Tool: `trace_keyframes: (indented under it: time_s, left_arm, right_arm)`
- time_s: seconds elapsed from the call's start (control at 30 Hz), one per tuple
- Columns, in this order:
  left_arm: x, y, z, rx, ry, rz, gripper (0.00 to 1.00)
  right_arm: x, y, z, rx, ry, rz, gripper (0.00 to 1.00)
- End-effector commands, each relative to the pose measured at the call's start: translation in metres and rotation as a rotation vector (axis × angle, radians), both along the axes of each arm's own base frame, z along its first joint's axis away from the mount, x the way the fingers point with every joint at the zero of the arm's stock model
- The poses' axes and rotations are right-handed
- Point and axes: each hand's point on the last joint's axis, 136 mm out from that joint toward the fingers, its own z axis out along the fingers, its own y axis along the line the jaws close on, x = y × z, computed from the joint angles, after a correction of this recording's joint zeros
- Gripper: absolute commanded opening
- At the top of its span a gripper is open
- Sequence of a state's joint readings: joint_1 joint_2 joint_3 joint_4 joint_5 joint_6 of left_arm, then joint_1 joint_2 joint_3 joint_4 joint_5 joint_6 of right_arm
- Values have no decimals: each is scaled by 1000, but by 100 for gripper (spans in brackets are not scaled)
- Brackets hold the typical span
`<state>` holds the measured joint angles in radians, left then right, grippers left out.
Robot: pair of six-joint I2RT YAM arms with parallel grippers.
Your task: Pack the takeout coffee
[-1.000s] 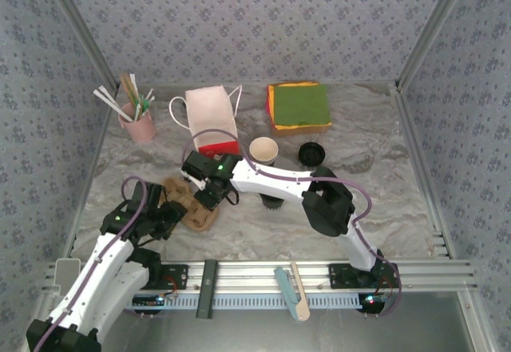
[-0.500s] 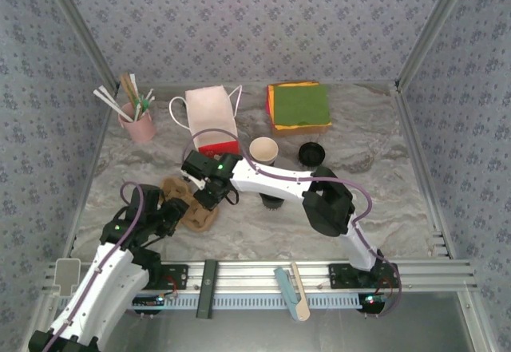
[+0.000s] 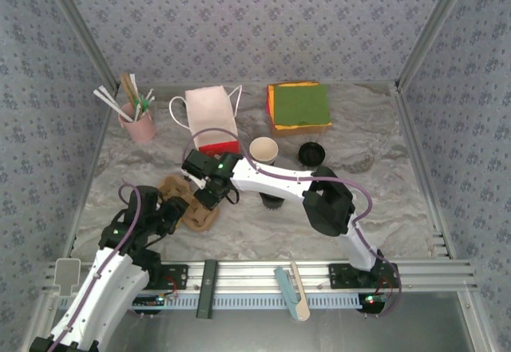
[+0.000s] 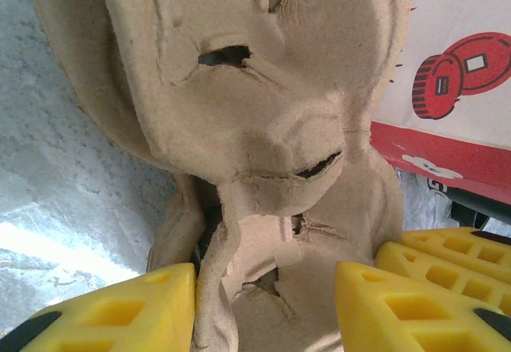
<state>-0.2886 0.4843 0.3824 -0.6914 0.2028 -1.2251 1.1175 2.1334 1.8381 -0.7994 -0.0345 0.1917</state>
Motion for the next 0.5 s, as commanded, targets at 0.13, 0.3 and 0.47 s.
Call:
trace_keyframes:
  time_s: [0.13, 0.3, 0.47]
  left_arm:
    - [11, -8, 33, -53, -110, -9, 48]
    - [5, -1, 31, -41, -111, 18, 48]
    - [5, 0, 28, -54, -129, 30, 44]
  right_arm:
    - [-3, 1, 16, 22, 13, -6, 10]
    - [-4, 1, 15, 21, 21, -9, 10]
    - [-3, 1, 17, 41, 44, -19, 10]
